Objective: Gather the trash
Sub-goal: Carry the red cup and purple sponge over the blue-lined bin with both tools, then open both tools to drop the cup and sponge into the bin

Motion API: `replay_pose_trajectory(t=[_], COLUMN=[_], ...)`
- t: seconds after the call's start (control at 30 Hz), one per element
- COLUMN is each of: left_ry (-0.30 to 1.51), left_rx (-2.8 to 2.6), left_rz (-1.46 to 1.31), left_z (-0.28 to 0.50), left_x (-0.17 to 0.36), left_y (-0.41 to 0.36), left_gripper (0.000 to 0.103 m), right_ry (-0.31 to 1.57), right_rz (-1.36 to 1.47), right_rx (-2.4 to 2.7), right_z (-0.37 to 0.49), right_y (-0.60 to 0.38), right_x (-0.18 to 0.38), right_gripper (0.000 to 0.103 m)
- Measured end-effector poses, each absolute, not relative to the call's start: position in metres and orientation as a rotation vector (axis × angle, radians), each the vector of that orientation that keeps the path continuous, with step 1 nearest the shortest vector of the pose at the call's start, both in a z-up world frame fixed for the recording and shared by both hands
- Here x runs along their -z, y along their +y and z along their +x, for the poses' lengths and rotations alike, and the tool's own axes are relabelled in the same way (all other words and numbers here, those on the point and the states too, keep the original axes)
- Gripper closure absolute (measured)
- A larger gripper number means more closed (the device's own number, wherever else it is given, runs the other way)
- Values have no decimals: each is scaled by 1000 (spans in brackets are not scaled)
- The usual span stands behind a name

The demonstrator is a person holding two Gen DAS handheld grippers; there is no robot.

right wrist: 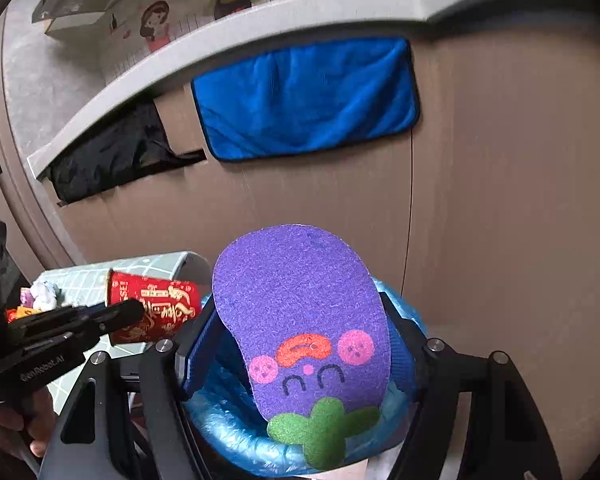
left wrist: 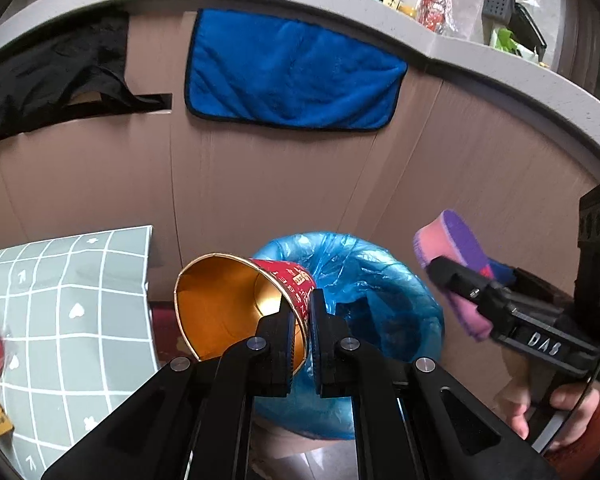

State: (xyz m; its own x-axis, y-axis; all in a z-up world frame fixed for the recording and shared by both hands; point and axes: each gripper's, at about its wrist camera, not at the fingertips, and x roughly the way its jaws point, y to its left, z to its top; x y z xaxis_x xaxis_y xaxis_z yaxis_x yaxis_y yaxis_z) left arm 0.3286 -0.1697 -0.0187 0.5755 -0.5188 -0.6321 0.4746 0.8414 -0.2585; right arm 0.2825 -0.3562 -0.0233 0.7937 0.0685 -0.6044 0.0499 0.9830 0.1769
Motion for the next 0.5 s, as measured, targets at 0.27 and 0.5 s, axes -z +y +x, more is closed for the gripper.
replay_pose_trajectory(t=[0.27,0.5], left_ry=[812,898], left_rx=[624,701], left_rz=[-67,-175], left_z=[356,374], left_x=[33,38], left_y=[-180,-174], left_gripper=[96,48], right_ry=[705,742], right_rz=[177,227], right_rx=[-7,-37], right_z=[310,318], right_y=[-354,-366], right_x=[52,67], right_gripper=[34,31])
